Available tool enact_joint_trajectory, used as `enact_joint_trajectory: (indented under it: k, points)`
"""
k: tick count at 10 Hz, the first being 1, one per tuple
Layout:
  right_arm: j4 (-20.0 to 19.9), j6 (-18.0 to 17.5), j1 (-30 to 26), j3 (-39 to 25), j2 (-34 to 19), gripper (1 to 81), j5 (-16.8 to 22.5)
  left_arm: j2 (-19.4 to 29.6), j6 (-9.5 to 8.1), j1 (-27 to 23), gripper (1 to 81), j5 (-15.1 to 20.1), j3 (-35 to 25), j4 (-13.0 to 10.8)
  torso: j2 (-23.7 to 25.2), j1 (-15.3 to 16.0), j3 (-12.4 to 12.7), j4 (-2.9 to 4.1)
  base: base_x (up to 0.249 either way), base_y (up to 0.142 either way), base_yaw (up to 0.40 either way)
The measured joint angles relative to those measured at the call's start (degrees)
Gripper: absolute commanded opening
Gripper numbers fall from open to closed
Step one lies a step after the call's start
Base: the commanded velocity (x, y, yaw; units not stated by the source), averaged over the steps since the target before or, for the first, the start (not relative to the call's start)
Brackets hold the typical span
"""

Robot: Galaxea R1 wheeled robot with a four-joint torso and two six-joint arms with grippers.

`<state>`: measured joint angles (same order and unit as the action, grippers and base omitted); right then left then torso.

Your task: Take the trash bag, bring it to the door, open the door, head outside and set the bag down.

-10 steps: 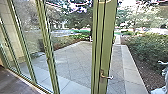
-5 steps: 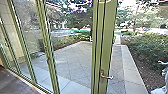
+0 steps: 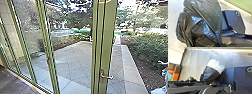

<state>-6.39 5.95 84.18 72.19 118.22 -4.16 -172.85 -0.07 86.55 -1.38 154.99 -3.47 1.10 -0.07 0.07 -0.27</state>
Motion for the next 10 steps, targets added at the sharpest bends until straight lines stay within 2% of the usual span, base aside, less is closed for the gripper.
enact_joint_trajectory:
  k: [4,8,10]
  points:
    - [-2.95,0.0,-5.68,-8.44,-8.17,81.1,0.37,-0.22,0.02,0.0,1.0,0.0,0.0,0.0,0.0,0.0,0.0,0.0,0.0,0.0,0.0]
    - [-6.95,0.0,-12.11,-12.52,-13.57,81.1,1.9,-0.39,0.02,-0.01,1.0,0.0,0.0,0.0,0.0,0.02,-0.02,0.0,0.0,0.0,0.0]
    - [-9.07,-0.05,-16.35,-14.81,-16.1,81.1,4.18,-0.55,0.05,0.0,1.0,0.0,0.0,0.01,0.0,0.02,-0.02,0.0,0.0,0.0,0.0]
